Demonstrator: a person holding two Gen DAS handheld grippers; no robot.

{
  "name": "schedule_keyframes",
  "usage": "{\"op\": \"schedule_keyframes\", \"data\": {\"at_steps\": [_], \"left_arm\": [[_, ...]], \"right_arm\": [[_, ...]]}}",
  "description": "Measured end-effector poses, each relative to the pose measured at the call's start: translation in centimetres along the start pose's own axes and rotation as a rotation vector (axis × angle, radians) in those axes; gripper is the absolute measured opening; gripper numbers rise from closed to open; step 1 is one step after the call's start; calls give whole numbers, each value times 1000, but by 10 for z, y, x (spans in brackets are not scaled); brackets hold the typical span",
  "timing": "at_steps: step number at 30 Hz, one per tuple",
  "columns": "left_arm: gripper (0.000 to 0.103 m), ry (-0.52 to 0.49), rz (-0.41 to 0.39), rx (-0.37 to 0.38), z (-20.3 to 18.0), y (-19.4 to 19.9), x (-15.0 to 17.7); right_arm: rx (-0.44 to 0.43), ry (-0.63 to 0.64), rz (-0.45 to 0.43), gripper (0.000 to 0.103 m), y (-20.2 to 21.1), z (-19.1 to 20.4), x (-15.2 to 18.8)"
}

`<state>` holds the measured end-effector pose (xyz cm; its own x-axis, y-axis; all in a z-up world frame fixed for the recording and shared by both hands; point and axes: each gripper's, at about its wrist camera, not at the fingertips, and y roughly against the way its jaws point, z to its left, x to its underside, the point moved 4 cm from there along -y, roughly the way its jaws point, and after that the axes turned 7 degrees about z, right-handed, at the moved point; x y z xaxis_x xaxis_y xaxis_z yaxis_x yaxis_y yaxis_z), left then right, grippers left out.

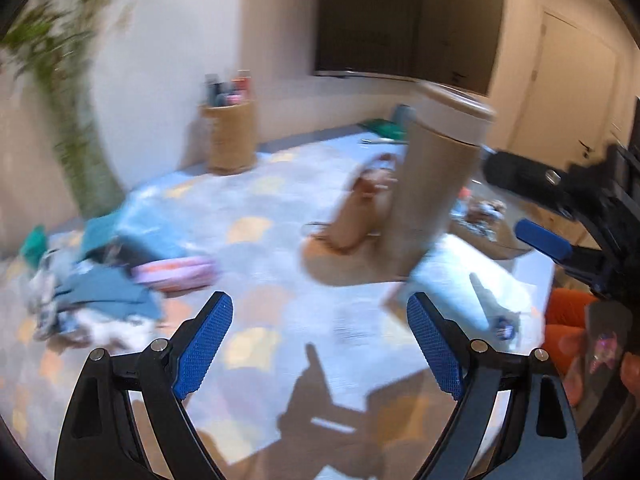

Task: Organize soft objects
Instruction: 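Move both open tools back toward the pile on the bed, then grasp the gingham scrunchie with the left tool while the right tool grasps the lilac wipes pack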

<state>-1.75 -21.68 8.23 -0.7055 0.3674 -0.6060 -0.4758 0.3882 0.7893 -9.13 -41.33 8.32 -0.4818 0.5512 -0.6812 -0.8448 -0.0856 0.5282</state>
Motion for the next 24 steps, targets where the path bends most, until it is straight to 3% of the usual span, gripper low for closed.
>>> {"op": "schedule_keyframes", "data": {"at_steps": [5,11,20,24], "left_arm": [[88,82,9,-67,67,3,9],[89,220,-1,-149,144,10,22],[88,396,-23,-231,242,14,41],[89,420,-23,-263,268,5,47]], "right_arm": [[-64,45,54,103,-29,47,22],[-65,179,153,103,-80,102,53],[-62,245,266,103,-147,144,80],[-31,248,287,103,-172,153,87]]}}
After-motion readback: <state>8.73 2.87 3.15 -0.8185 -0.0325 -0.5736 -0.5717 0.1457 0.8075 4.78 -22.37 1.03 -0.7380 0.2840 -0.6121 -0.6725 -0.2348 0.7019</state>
